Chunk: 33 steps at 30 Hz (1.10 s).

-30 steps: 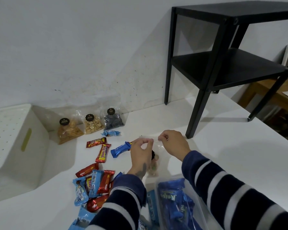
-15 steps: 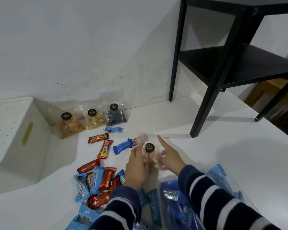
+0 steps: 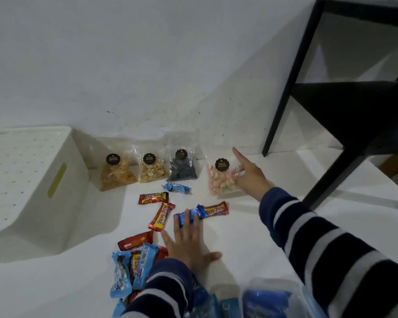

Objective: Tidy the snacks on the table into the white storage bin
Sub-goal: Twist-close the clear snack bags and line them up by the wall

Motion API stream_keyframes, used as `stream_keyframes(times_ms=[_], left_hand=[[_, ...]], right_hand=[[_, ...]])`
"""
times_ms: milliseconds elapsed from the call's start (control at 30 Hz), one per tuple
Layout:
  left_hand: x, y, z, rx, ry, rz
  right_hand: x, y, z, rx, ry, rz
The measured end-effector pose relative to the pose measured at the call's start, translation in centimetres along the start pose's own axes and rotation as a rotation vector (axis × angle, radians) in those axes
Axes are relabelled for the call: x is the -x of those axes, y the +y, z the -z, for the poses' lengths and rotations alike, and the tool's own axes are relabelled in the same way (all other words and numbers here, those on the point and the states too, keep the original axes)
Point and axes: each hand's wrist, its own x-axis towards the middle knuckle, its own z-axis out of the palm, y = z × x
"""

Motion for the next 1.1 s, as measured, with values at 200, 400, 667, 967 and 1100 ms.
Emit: stream_keyframes(times_ms=[200, 400, 667, 967, 1100], left_hand=[[-0.6, -0.5, 0.1, 0.010, -0.056, -0.046], [-1.0, -0.6, -0.1, 0.034, -0.059, -0.048], [-0.6, -0.7, -0.2, 0.078, -0.013, -0.052], [2.0, -0.5, 1.2, 0.116, 0.129, -0.029], [5.3, -0.6, 3.4, 0.078, 0.232, -0.064]], right_hand=[[-7.5, -1.0, -2.9, 0.006, 0.010, 0.020], [-9.8, 0.4, -6.2, -0.023, 0.050, 0.028], [-7.3, -0.2, -4.8, 0.136, -0.010, -0.023], [6.2, 0.6, -3.5, 0.508, -0.255, -0.051], [12.0, -0.2, -2.7, 0.601, -0.249, -0.055]])
